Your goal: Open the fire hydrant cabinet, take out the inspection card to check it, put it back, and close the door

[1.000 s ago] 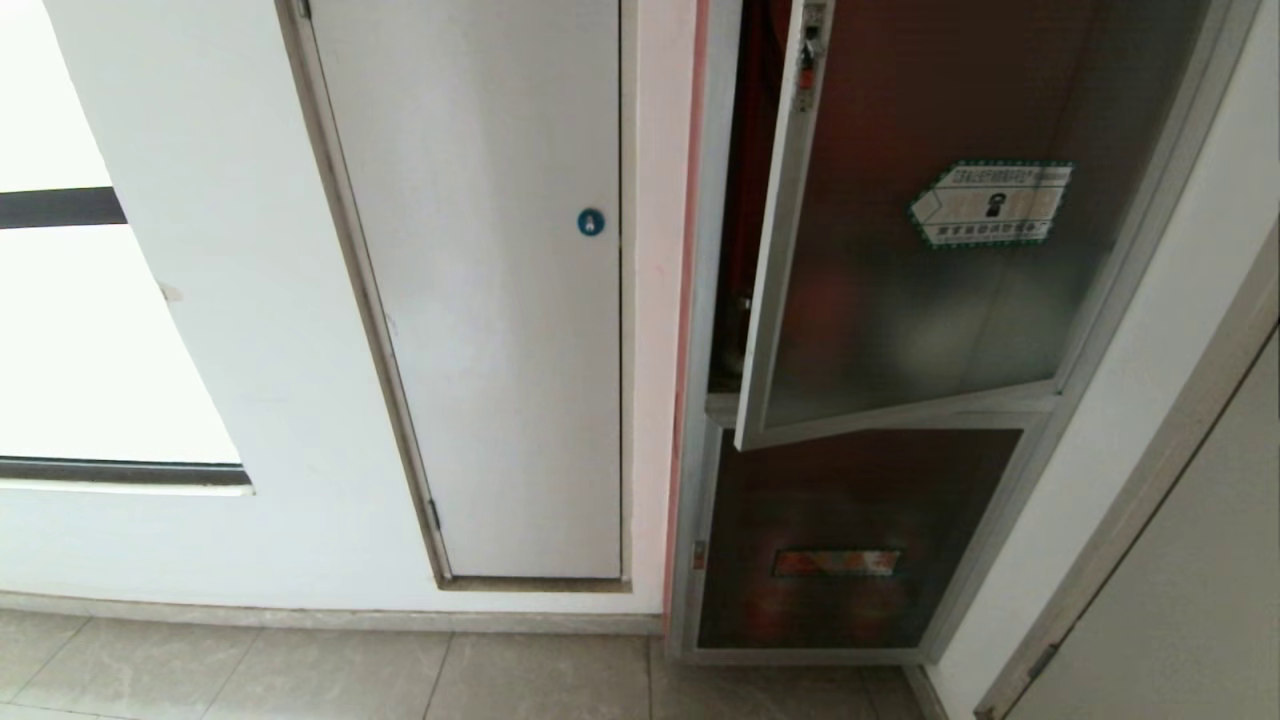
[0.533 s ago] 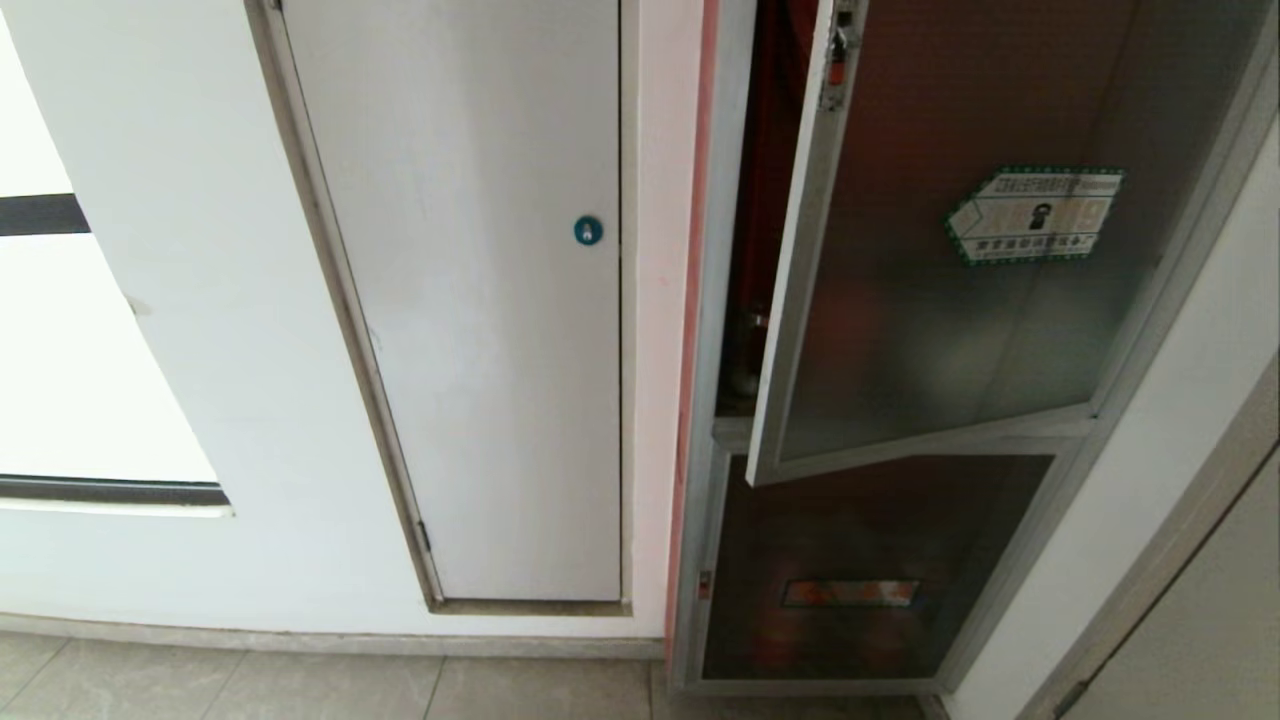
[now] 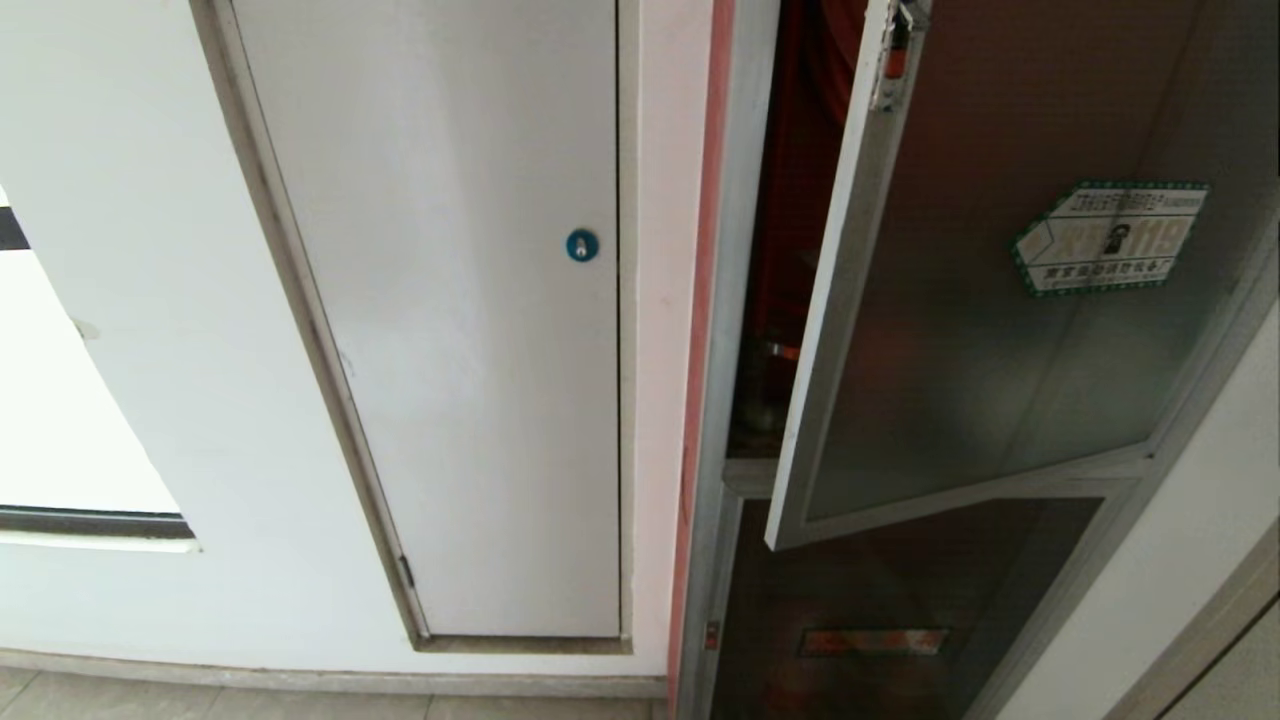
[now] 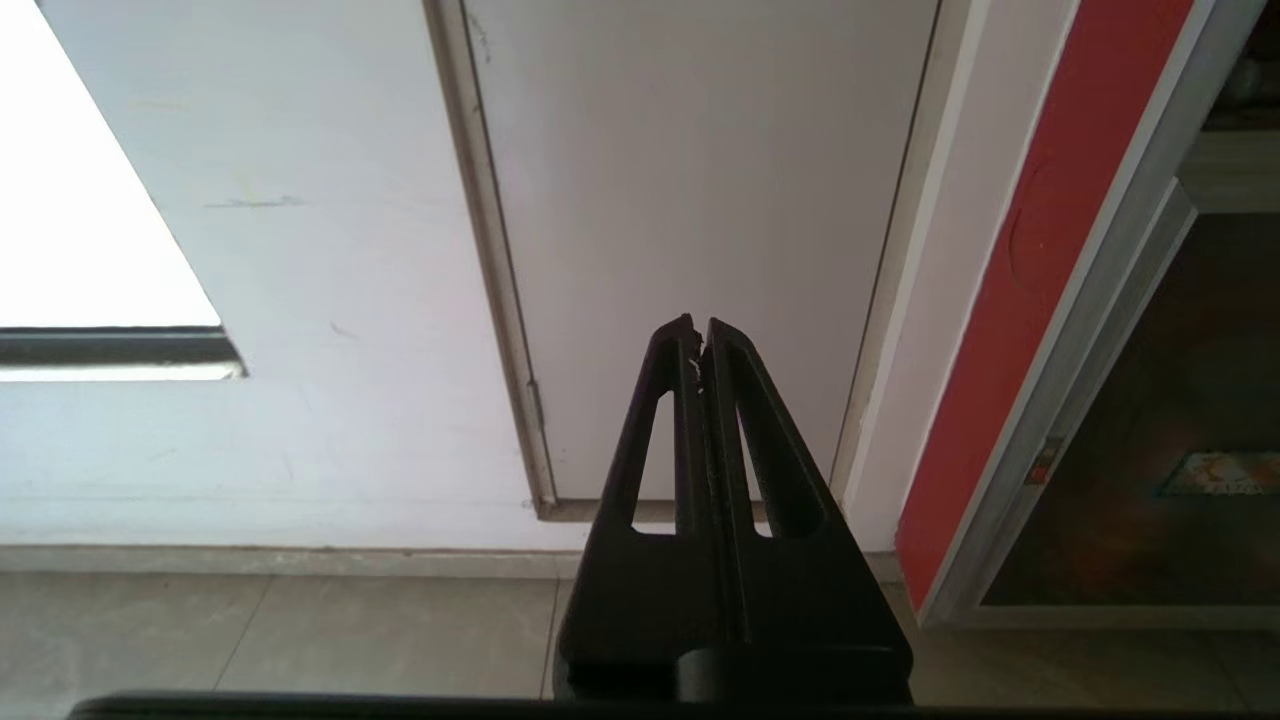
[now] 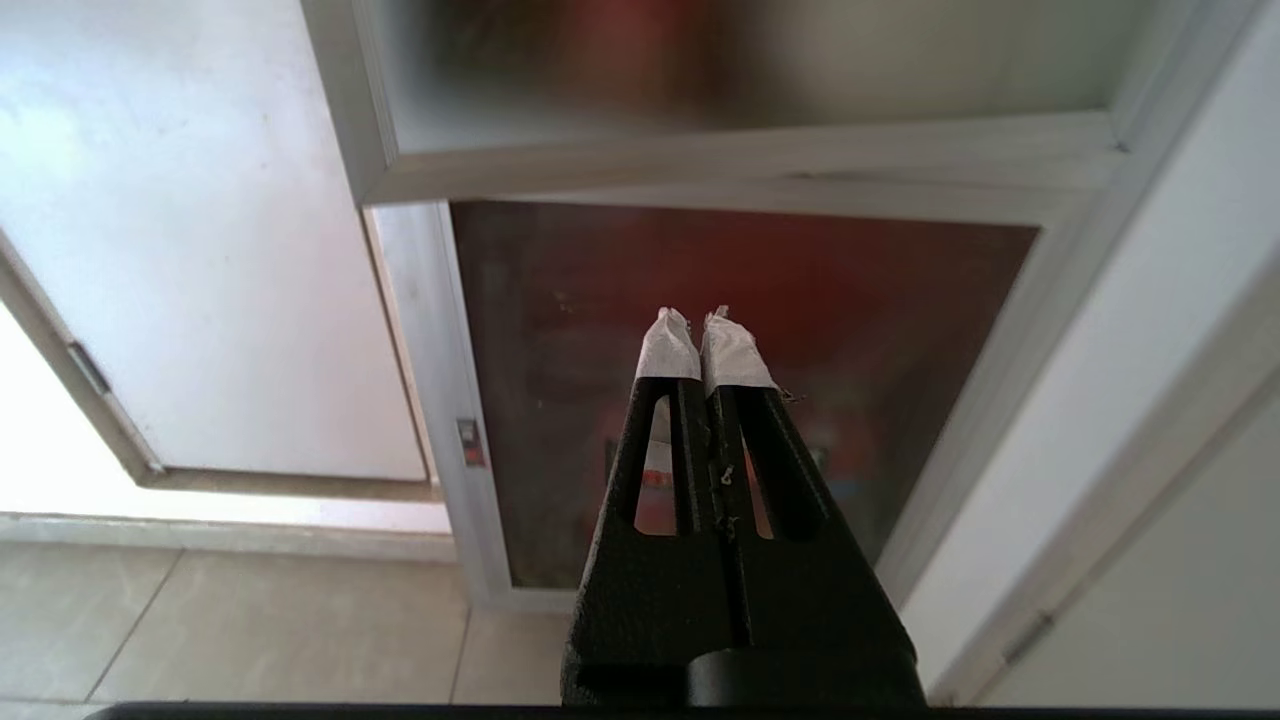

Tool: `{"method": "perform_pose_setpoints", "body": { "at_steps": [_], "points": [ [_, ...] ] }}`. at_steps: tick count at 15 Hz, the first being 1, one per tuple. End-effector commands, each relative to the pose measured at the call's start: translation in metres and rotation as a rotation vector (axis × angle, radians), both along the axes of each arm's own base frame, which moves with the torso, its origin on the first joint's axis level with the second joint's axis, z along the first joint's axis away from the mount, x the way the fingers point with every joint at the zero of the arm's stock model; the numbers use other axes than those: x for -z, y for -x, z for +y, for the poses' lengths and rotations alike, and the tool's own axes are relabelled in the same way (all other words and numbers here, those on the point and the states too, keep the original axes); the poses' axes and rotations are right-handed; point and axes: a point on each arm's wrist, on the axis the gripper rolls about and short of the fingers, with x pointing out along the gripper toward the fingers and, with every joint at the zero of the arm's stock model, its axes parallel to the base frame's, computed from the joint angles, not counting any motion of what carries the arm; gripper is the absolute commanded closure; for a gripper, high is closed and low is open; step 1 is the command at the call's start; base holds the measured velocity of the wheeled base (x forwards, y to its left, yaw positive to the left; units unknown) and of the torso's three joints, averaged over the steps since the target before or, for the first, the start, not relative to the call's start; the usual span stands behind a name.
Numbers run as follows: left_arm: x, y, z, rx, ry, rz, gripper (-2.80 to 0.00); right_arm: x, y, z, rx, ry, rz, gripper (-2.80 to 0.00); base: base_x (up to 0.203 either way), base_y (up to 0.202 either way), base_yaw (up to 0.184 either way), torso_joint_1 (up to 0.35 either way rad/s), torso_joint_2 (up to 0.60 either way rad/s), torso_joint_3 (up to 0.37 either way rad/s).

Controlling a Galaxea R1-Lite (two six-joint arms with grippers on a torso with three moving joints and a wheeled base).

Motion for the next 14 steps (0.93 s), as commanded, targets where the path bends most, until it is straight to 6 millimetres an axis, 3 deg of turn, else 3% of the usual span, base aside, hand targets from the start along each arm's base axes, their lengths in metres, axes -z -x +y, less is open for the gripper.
{"method": "perform_pose_setpoints", "body": {
  "at_steps": [1,14],
  "points": [
    [0.0021,-0.0006,0.0000,0.000,0.000,0.007,0.00,0.0001,0.0001,0.0000,0.000,0.000,-0.002,0.00,0.193,0.000,-0.002,-0.001,0.00,0.002],
    [0.0021,-0.0006,0.0000,0.000,0.000,0.007,0.00,0.0001,0.0001,0.0000,0.000,0.000,-0.002,0.00,0.197,0.000,-0.001,0.003,0.00,0.003]
  ]
}}
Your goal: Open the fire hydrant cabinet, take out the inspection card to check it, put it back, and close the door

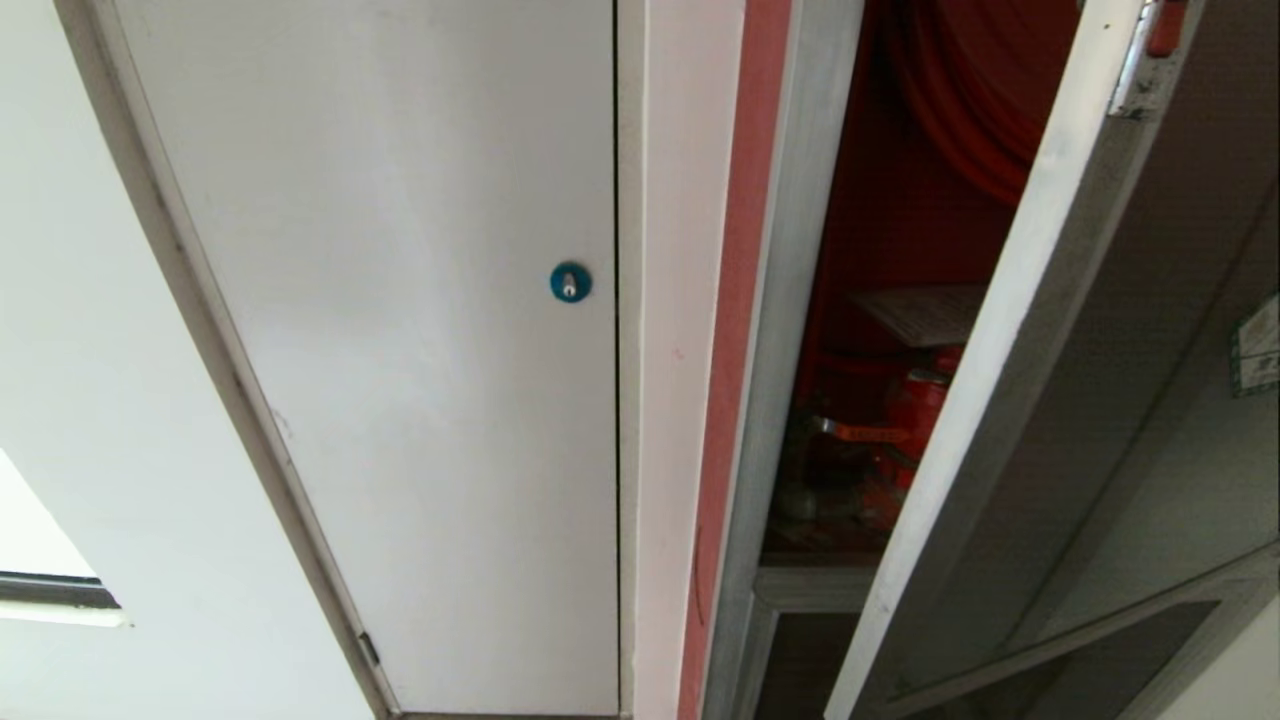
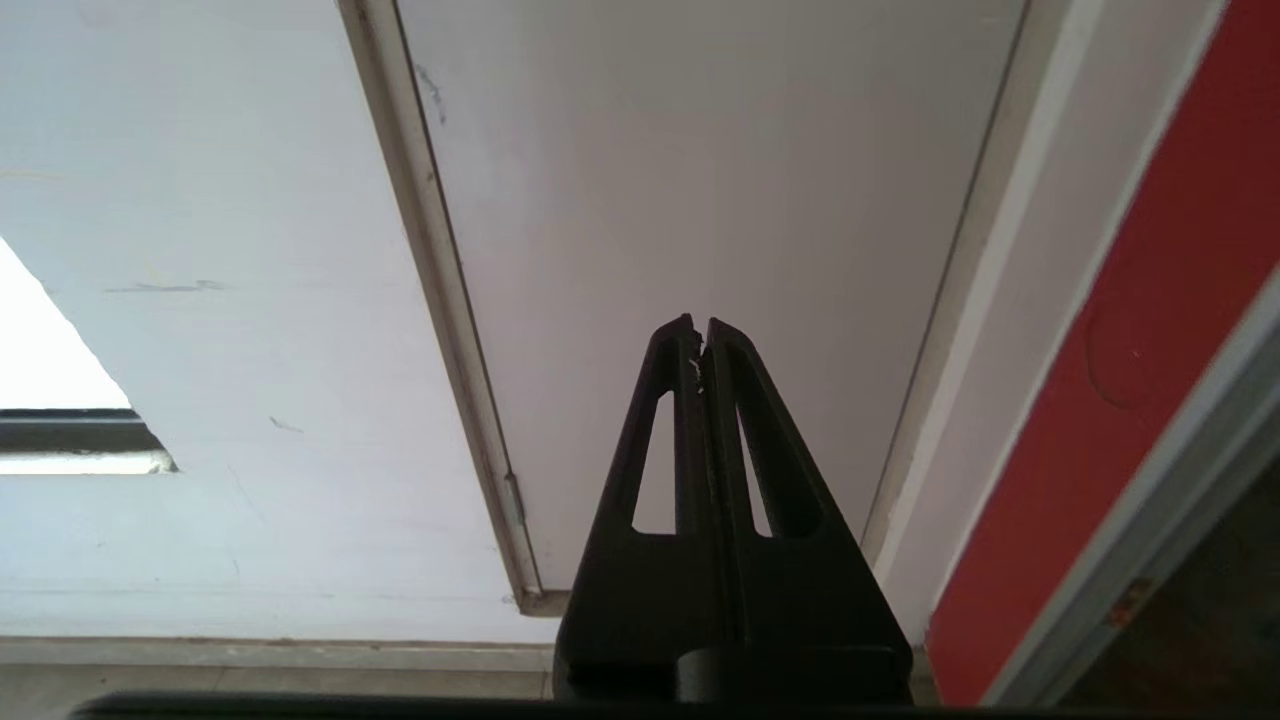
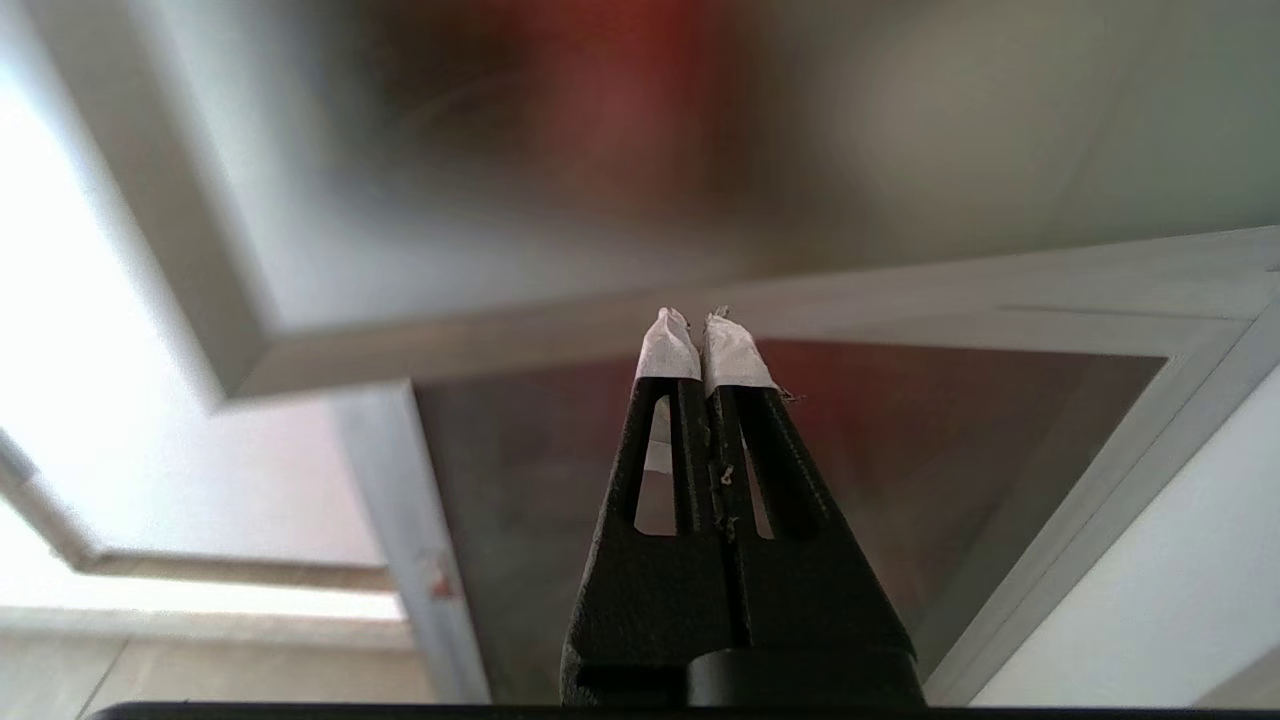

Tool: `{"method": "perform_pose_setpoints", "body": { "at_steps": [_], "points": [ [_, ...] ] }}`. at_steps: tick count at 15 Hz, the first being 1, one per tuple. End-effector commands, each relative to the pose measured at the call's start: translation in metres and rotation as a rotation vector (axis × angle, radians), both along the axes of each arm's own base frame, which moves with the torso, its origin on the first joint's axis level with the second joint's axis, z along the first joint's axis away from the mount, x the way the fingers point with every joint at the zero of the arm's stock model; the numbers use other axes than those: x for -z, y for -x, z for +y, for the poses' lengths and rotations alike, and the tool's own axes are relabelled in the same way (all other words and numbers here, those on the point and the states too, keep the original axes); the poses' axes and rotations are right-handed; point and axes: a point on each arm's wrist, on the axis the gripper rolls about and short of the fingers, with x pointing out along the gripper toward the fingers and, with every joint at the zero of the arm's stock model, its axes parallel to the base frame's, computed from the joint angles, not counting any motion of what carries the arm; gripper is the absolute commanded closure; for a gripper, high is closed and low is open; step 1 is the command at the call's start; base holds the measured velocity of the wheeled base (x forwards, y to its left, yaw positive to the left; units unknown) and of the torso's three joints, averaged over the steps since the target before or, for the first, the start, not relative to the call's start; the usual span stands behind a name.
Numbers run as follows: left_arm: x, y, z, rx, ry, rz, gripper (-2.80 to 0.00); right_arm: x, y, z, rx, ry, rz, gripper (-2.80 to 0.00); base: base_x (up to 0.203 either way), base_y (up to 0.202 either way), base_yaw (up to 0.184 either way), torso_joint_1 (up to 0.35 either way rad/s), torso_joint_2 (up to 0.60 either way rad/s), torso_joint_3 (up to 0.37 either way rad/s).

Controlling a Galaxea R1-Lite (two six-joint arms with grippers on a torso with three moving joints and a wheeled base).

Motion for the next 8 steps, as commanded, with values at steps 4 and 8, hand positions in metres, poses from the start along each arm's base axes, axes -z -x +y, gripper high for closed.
{"method": "perform_pose_setpoints", "body": {
  "at_steps": [4,8],
  "points": [
    [0.0020,-0.0006,0.0000,-0.001,0.000,0.007,0.00,0.0001,0.0001,0.0000,0.000,0.000,-0.002,0.00,0.197,0.000,0.001,-0.001,0.00,0.003],
    [0.0020,-0.0006,0.0000,-0.001,0.000,0.007,0.00,0.0001,0.0001,0.0000,0.000,-0.006,-0.002,0.00,0.068,0.000,0.000,0.004,0.00,0.001]
  ]
}}
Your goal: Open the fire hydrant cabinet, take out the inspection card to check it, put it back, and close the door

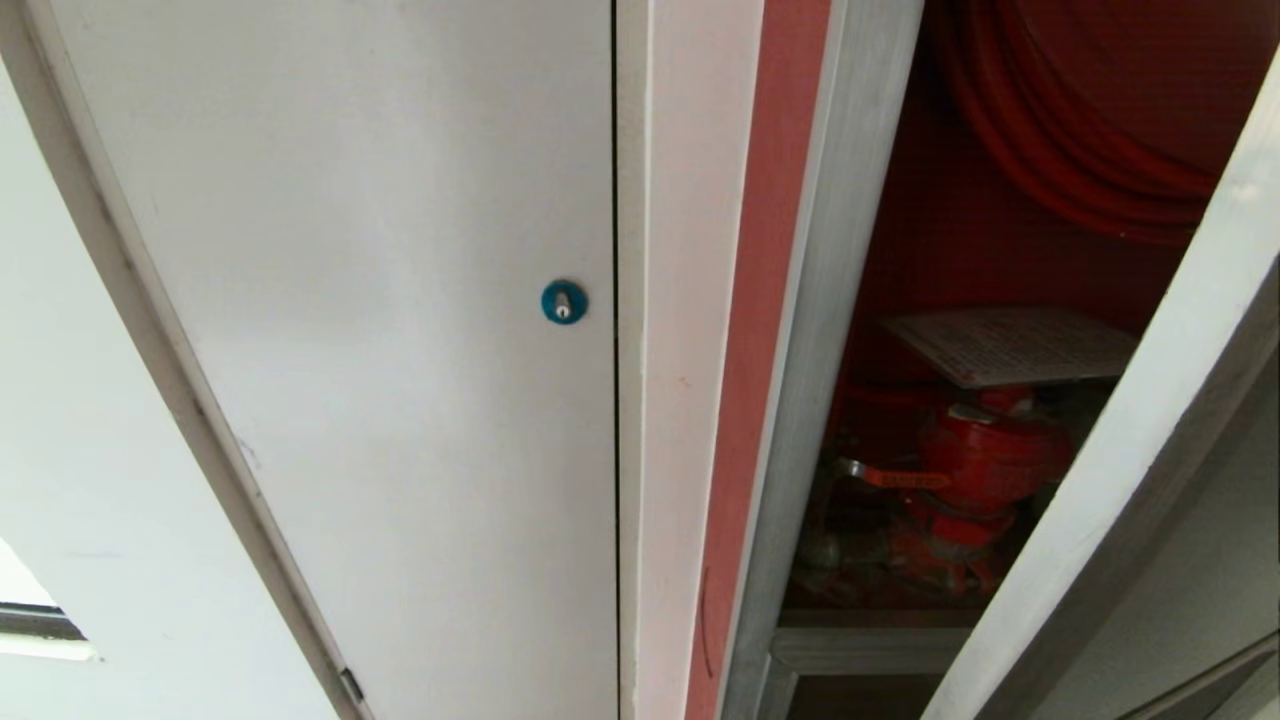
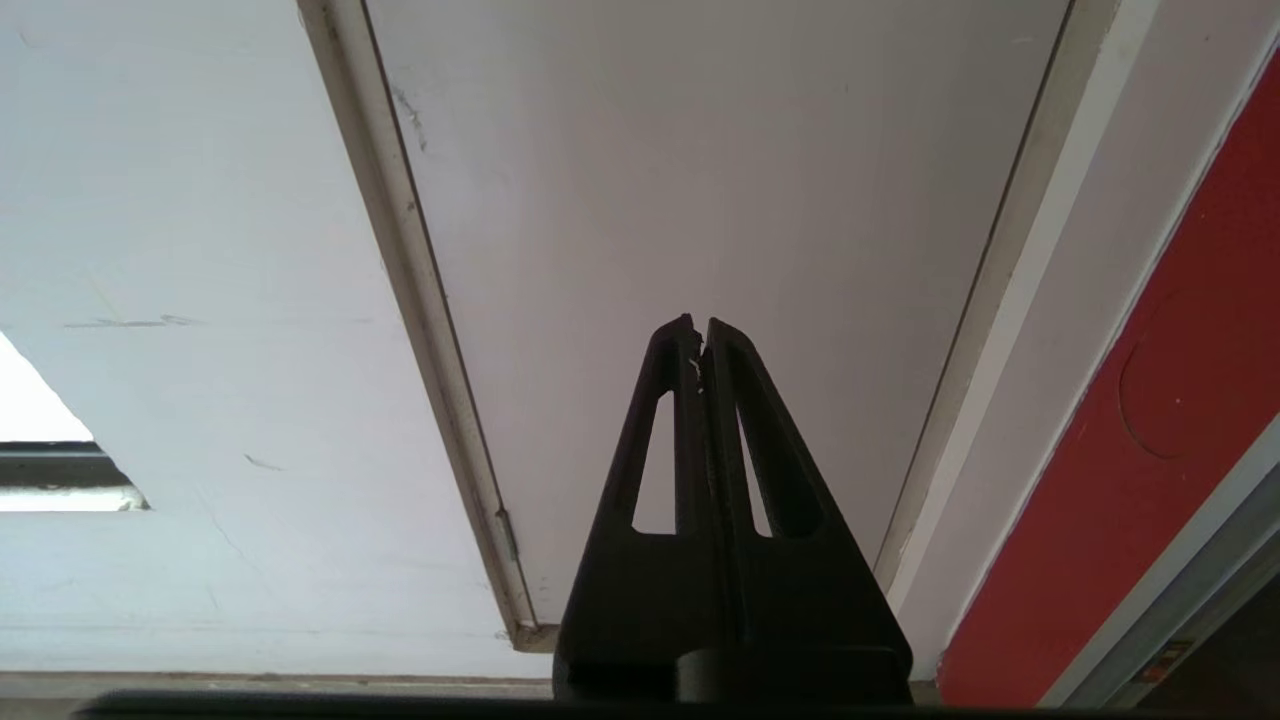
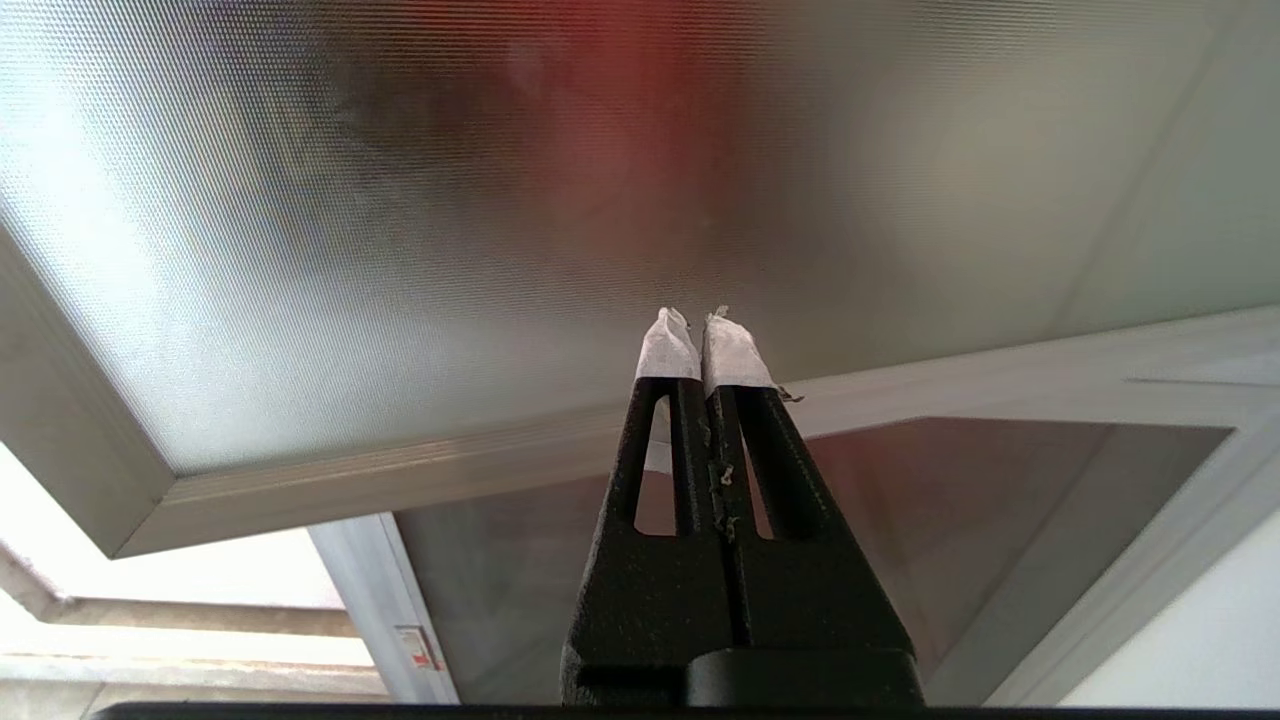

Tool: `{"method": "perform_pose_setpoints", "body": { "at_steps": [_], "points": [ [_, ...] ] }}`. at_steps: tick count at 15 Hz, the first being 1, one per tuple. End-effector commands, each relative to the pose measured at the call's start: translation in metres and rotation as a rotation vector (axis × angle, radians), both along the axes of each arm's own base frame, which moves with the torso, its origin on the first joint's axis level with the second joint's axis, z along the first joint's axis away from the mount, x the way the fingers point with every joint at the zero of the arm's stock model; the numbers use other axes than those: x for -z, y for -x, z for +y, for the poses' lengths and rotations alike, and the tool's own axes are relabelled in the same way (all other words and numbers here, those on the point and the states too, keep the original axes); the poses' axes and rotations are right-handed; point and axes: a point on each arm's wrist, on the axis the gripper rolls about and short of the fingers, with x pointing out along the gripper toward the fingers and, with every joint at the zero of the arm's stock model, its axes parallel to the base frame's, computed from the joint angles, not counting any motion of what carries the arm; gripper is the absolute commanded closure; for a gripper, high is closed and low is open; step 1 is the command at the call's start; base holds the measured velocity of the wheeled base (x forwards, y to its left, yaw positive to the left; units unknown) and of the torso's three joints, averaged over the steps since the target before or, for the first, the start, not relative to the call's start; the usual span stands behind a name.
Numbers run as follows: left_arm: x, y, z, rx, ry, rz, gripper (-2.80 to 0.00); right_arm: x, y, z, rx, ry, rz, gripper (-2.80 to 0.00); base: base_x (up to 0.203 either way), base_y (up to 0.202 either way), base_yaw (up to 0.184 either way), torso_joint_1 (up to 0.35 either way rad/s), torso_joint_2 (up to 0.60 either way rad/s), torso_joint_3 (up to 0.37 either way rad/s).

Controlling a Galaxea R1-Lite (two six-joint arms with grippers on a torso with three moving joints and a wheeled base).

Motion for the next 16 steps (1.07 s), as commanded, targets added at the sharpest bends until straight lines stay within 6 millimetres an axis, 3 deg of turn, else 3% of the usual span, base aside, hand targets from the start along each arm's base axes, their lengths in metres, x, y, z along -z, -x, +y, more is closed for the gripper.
{"method": "perform_pose_setpoints", "body": {
  "at_steps": [1,12,14,16],
  "points": [
    [0.002,-0.001,0.000,0.000,0.000,0.006,0.00,0.000,0.000,0.000,0.000,-0.004,-0.001,0.00,0.000,0.000,0.000,0.000,0.00,0.000],
    [0.002,-0.001,0.000,0.000,0.000,0.007,0.00,0.000,0.000,0.000,0.000,0.036,-0.003,0.00,0.000,0.000,0.000,0.000,0.00,0.000],
    [0.002,-0.001,0.000,0.001,0.000,0.007,0.00,-0.013,0.004,0.000,0.003,0.035,-0.045,0.00,0.000,0.000,0.000,0.000,0.00,0.000],
    [0.002,-0.001,0.000,0.000,0.000,0.007,0.00,-0.044,0.014,0.000,0.001,0.035,-0.116,0.00,0.000,0.000,0.000,0.000,0.00,0.000]
  ]
}}
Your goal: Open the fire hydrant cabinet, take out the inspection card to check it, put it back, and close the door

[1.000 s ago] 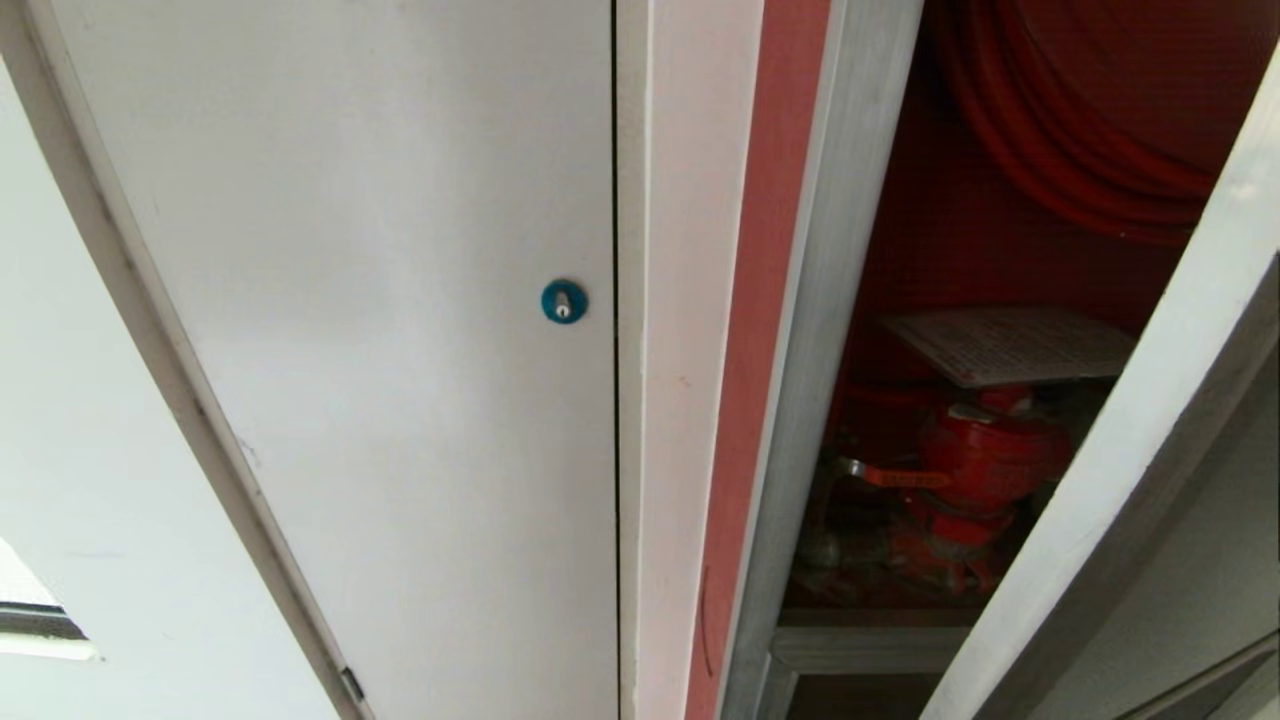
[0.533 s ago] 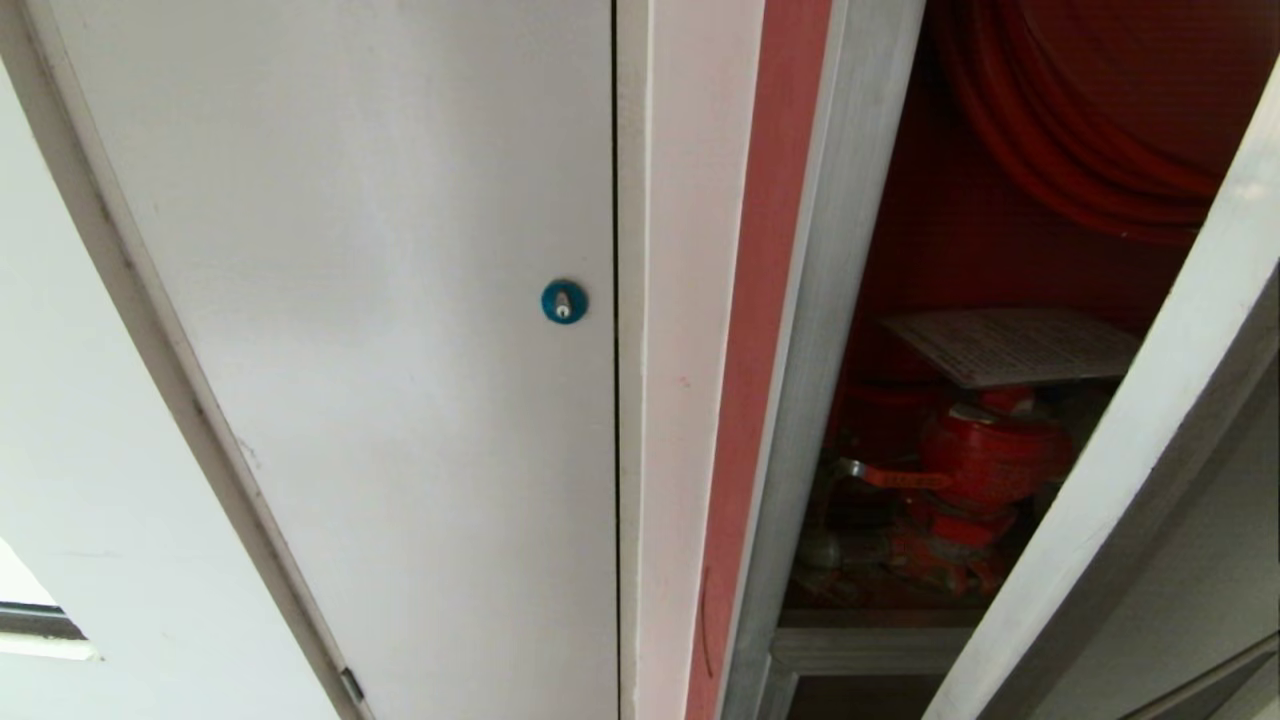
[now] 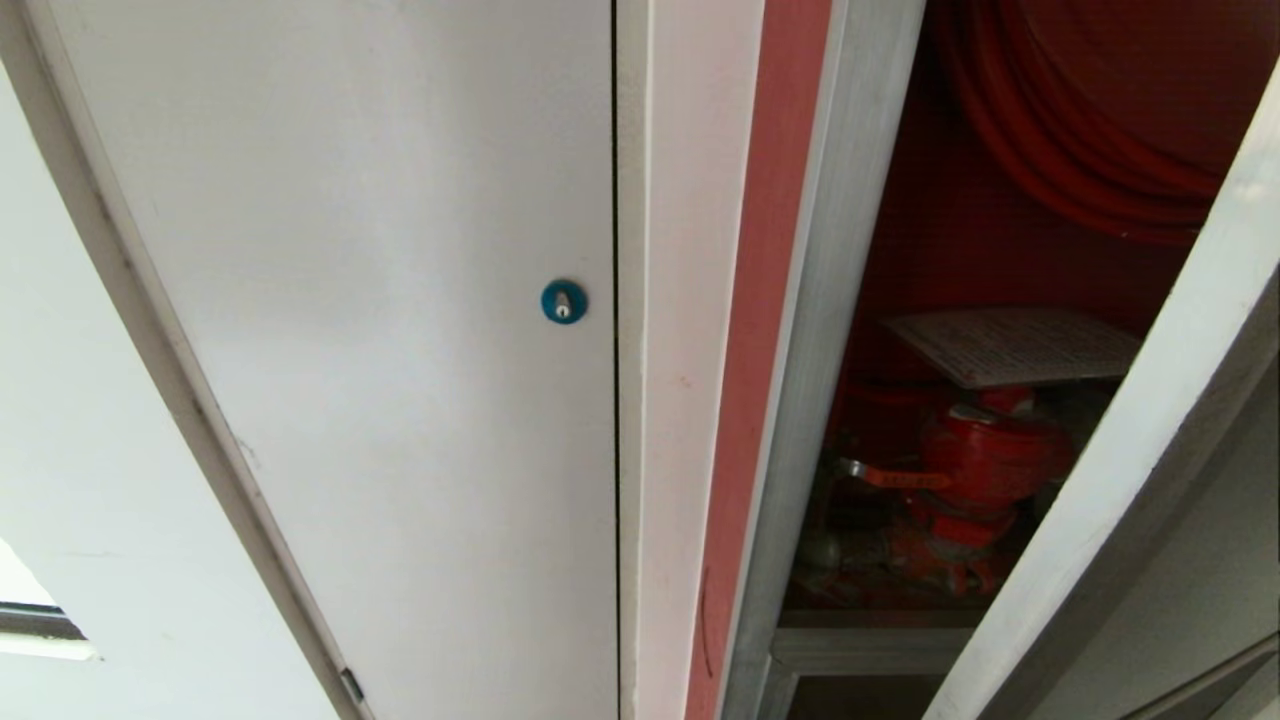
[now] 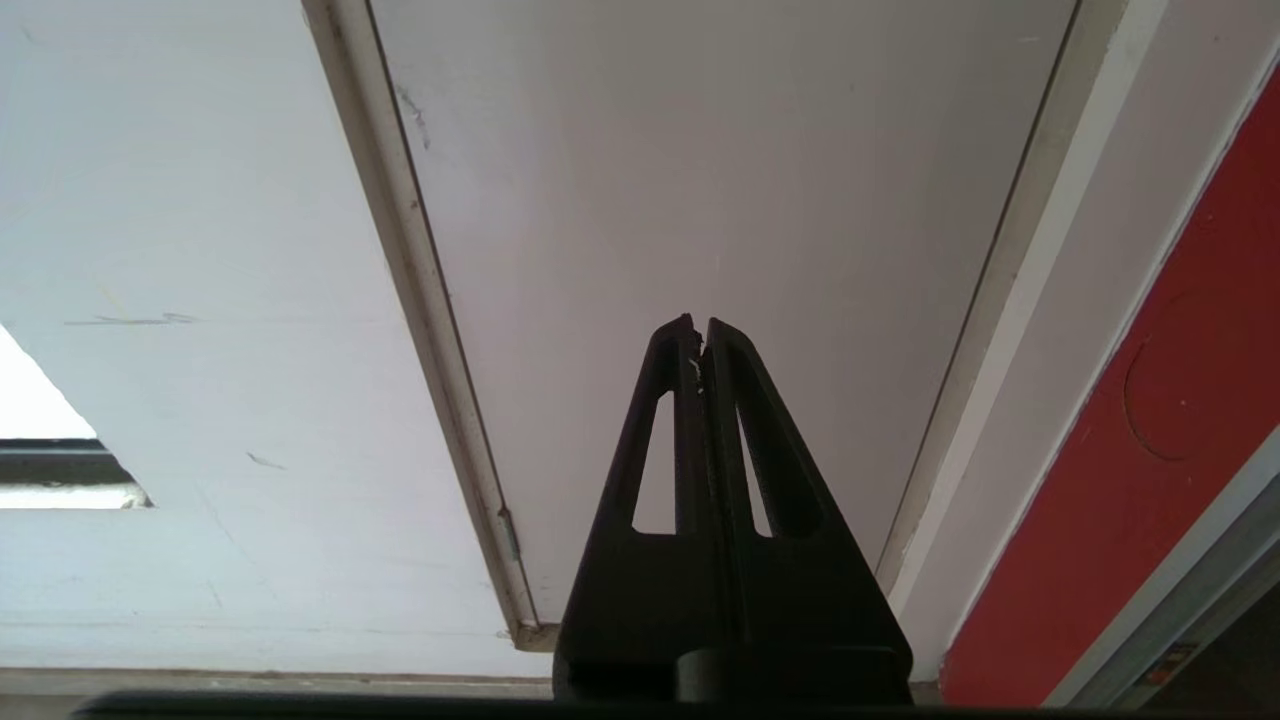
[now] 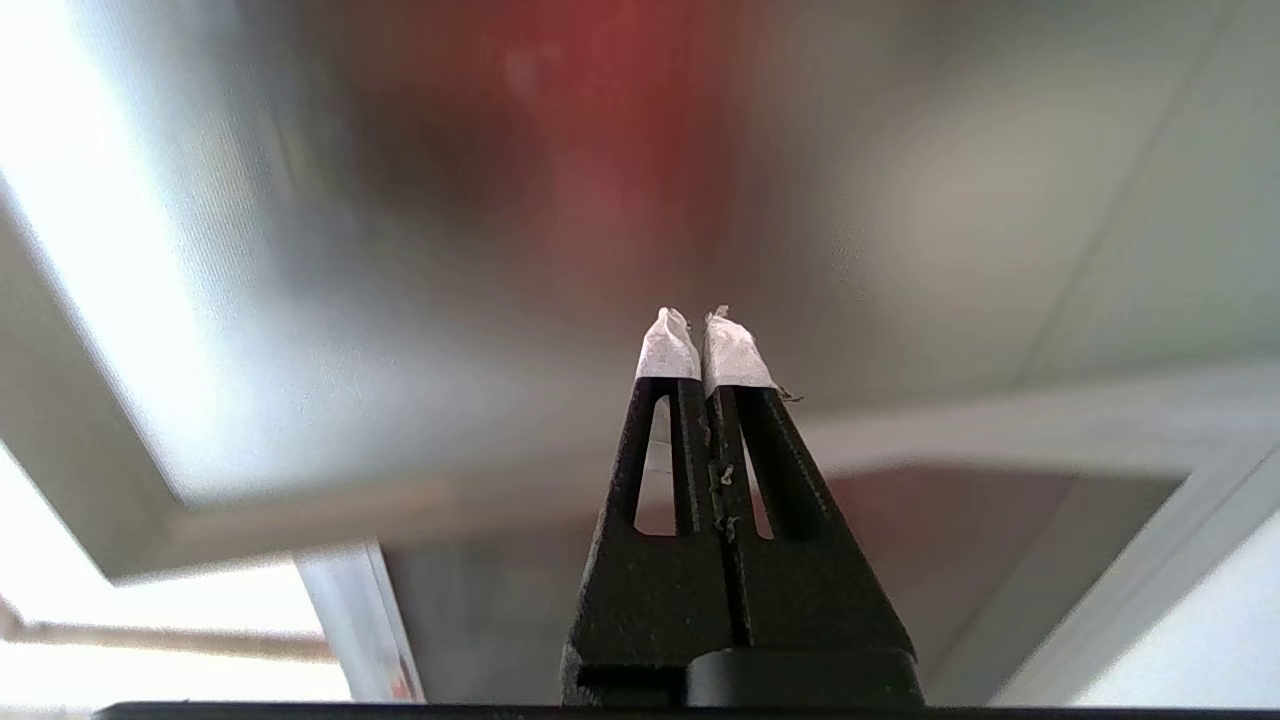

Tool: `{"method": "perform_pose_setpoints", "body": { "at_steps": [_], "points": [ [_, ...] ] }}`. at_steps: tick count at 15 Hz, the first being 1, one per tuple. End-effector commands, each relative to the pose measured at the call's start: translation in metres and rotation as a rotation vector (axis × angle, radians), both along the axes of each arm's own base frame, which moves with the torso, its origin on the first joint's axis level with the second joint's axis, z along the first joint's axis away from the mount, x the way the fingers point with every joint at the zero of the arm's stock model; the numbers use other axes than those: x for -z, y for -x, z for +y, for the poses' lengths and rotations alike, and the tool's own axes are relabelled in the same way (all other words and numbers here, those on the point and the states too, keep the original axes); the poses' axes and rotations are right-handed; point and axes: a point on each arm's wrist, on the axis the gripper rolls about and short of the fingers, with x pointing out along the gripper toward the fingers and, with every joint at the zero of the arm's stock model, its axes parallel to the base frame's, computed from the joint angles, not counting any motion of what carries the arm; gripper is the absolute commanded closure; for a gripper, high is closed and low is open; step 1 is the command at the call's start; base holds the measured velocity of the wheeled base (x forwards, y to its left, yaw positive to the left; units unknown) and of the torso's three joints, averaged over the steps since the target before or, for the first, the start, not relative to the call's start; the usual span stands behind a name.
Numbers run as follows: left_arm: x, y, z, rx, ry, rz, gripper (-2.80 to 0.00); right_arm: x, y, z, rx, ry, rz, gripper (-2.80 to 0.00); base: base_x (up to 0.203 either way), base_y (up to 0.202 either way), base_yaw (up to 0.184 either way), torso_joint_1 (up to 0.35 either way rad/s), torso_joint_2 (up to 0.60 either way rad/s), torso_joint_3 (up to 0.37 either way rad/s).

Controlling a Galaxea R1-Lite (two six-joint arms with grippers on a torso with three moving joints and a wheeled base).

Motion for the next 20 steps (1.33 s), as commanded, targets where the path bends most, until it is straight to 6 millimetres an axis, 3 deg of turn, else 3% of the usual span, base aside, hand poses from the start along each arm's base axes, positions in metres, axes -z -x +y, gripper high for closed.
{"method": "perform_pose_setpoints", "body": {
  "at_steps": [1,5,8,12,20],
  "points": [
    [0.002,-0.001,0.000,0.002,0.000,0.007,0.00,-0.039,0.012,0.000,-0.016,0.002,-0.066,0.00,0.000,0.000,0.000,0.000,0.00,0.000],
    [0.002,-0.001,0.000,0.000,0.000,0.007,0.00,-0.108,0.017,0.007,-0.318,0.018,0.016,0.00,0.000,0.000,0.000,0.000,0.00,0.000],
    [0.002,-0.001,0.000,0.001,0.000,0.007,0.00,-0.137,-0.009,0.011,-0.543,0.018,0.123,0.00,0.000,0.000,0.000,0.000,0.00,0.000],
    [0.002,-0.001,0.000,0.000,0.000,0.007,0.00,-0.145,-0.051,0.014,-0.704,0.110,0.231,0.00,0.000,0.000,0.000,0.000,0.00,0.000],
    [0.002,-0.001,0.000,0.000,0.000,0.007,0.00,-0.155,-0.098,0.029,-1.034,0.133,0.317,0.00,0.000,0.000,0.000,0.000,0.00,0.000]
  ]
}}
